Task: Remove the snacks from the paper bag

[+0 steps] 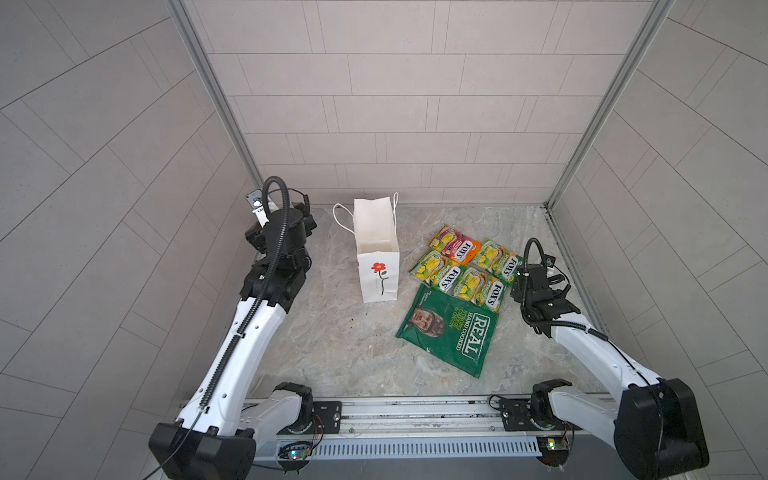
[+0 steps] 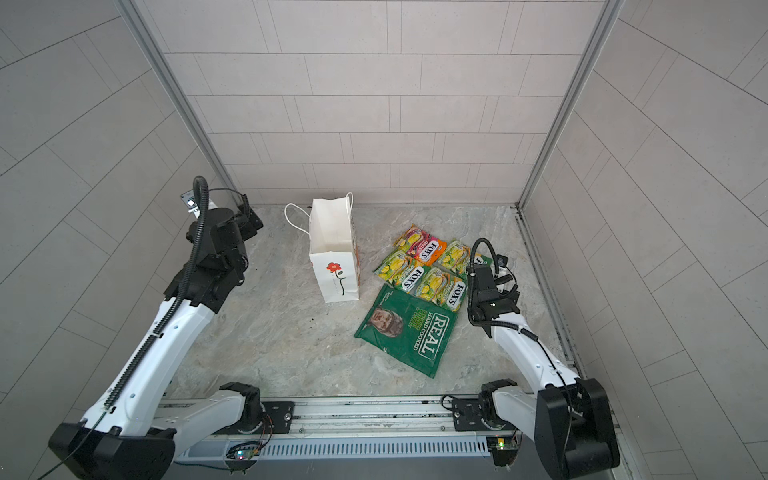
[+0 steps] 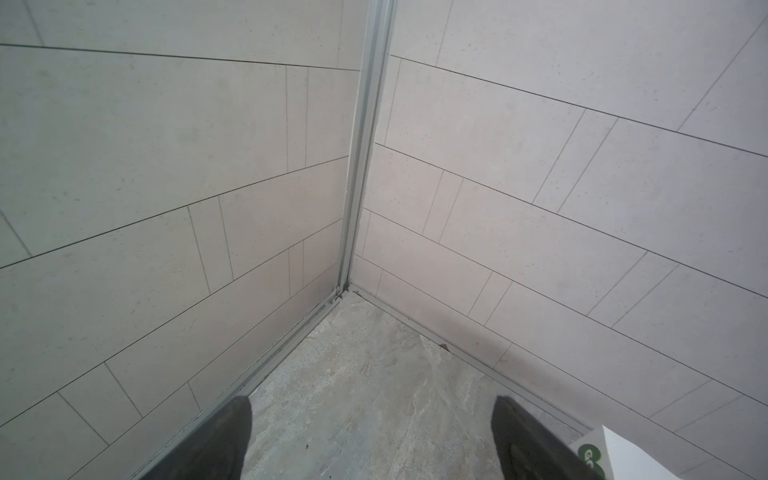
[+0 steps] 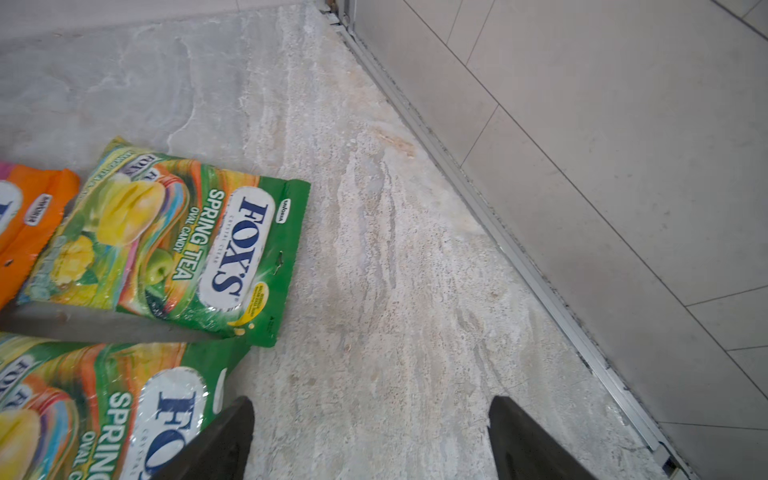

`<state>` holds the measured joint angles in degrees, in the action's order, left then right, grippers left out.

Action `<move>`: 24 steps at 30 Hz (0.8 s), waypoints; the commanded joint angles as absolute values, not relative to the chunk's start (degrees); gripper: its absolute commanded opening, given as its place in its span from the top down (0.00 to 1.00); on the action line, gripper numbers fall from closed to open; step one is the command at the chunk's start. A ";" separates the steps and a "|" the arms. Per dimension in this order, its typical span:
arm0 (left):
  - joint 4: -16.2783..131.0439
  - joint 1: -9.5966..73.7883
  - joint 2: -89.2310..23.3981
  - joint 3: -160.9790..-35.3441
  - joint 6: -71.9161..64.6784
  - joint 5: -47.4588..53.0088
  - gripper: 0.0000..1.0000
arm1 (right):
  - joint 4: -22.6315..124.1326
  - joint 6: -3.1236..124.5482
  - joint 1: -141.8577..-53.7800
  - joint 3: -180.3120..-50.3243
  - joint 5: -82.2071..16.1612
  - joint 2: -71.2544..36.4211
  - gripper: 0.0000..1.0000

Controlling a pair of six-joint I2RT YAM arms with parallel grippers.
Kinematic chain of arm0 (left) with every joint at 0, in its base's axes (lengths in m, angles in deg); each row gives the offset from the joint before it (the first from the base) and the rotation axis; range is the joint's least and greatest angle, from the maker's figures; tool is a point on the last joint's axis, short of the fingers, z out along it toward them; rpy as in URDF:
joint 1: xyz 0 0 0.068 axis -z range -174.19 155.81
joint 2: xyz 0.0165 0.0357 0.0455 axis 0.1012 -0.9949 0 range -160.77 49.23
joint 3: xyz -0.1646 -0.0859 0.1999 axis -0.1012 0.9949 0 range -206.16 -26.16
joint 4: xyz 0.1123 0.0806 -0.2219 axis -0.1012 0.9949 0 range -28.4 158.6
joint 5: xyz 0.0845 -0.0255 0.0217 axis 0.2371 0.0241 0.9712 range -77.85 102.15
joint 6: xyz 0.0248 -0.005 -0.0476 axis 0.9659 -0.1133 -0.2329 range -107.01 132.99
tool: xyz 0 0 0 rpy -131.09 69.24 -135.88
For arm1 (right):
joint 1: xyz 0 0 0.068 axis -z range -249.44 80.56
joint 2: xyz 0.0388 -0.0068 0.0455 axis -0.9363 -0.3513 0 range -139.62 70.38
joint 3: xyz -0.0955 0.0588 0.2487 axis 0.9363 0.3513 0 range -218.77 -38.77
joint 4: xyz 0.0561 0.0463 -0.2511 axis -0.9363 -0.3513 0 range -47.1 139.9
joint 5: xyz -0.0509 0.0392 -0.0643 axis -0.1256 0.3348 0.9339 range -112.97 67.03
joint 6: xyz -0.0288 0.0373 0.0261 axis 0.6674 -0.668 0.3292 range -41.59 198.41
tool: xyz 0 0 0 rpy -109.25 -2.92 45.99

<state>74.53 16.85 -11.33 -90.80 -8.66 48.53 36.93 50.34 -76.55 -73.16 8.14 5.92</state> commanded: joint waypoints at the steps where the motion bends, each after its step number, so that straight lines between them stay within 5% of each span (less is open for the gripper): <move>1: 75.14 16.53 -8.64 -84.38 -11.94 53.68 0.06 | 41.50 50.07 -76.07 -73.89 15.30 4.22 0.10; 13: 66.23 16.58 -4.22 -67.52 -11.69 57.62 0.06 | 62.03 56.67 -75.15 -68.03 21.06 2.02 0.11; 24: 40.17 16.55 -9.71 -51.67 -0.11 49.42 0.05 | 78.59 64.73 -74.97 -63.39 21.53 -4.68 0.11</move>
